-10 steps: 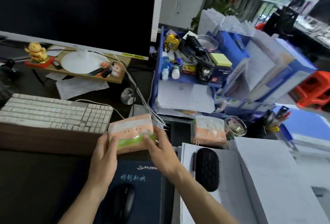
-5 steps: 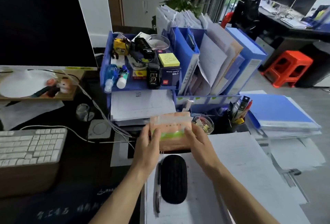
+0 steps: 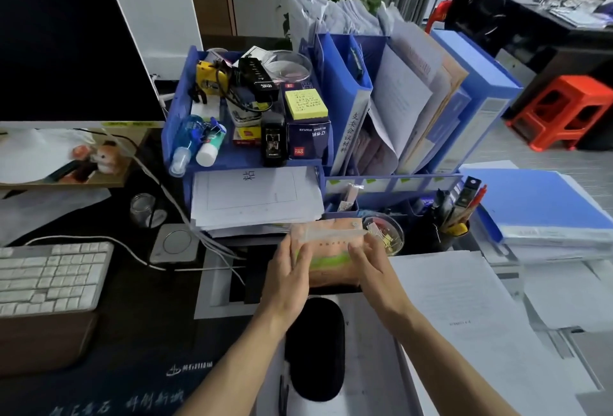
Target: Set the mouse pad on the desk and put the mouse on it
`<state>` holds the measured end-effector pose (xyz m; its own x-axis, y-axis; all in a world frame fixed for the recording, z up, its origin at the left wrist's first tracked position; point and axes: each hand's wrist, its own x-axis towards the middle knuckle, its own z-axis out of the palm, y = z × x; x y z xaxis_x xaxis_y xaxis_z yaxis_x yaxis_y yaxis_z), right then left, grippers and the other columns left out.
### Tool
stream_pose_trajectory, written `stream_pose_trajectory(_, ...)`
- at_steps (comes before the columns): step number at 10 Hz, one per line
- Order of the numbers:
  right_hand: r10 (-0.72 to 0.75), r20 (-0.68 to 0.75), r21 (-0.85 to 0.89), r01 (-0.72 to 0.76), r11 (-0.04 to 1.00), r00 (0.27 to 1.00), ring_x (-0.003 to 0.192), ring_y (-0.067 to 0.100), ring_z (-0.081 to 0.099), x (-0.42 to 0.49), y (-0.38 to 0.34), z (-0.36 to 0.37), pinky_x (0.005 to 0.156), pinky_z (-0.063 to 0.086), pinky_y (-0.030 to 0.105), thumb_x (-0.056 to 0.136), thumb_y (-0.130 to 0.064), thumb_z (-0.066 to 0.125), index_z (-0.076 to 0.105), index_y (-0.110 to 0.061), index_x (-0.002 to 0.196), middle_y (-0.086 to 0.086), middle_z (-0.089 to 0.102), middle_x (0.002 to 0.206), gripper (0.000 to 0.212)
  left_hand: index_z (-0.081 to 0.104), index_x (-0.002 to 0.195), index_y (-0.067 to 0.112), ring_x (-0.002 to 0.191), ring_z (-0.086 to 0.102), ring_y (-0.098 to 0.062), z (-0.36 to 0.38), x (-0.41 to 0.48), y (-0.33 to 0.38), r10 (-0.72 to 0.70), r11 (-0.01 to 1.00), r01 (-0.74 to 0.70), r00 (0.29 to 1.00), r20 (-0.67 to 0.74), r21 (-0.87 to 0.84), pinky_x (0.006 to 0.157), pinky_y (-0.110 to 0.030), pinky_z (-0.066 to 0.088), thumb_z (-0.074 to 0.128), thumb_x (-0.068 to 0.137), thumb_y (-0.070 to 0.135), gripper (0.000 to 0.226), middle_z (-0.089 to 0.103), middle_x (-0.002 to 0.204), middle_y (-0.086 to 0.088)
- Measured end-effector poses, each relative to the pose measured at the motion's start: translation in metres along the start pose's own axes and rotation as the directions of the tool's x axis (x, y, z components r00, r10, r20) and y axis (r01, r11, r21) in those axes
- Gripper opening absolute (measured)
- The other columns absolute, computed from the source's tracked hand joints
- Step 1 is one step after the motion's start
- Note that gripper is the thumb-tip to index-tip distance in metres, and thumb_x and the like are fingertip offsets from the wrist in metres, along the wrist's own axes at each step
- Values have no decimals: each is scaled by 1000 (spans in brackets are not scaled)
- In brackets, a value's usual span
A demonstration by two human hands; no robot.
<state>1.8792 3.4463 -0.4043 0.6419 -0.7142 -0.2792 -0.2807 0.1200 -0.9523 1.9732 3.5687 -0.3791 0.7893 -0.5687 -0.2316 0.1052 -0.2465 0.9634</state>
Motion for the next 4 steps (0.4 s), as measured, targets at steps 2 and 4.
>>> stream_pose_trajectory(2,-31,-10,-38,31,999,999,122,19,61,0,-5,-2,103,48,52,78,-72,55,40,-20,144,2,62,134,86,49,141,18,85,54,28,-1,-2,-5,6,998,-4,999,-38,64,72,5,37,44,103,33,41,60,114,17)
stream_pose_trajectory(4,-120,-83,-92,113,989,989,128,20,55,-10,-28,5,109,43,48,94,-44,53,47,-19,143,1,57,138,55,45,146,19,136,45,-12,-37,-15,0,-20,997,38,971,-239,72,106,-24,35,44,102,37,47,49,150,0)
